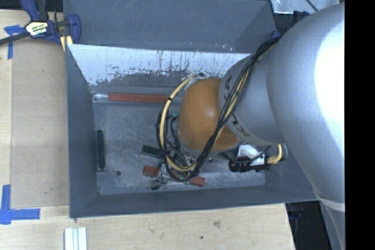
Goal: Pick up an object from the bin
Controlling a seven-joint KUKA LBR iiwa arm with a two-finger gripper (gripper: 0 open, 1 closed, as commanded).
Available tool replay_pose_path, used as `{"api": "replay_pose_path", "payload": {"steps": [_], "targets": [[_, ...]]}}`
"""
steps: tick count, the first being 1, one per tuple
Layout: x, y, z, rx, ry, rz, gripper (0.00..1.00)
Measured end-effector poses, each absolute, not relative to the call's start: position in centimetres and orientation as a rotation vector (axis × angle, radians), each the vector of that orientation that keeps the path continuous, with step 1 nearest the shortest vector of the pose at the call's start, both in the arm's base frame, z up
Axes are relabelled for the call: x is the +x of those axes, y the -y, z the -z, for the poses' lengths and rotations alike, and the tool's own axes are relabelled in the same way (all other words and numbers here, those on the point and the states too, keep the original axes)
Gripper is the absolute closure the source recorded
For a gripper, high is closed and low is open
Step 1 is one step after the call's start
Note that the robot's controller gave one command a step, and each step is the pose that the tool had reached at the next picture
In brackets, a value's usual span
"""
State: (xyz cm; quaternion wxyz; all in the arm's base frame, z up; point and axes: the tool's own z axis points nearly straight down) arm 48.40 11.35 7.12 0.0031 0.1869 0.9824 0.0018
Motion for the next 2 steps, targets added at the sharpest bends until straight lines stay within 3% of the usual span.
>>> {"api": "replay_pose_path", "payload": {"steps": [1,2], "targets": [[48.54,-11.35,-7.2,0.587,-3.08,-0.004,0.0],[48.92,-11.32,-7.55,0.587,-3.068,-0.009,1.0]]}}
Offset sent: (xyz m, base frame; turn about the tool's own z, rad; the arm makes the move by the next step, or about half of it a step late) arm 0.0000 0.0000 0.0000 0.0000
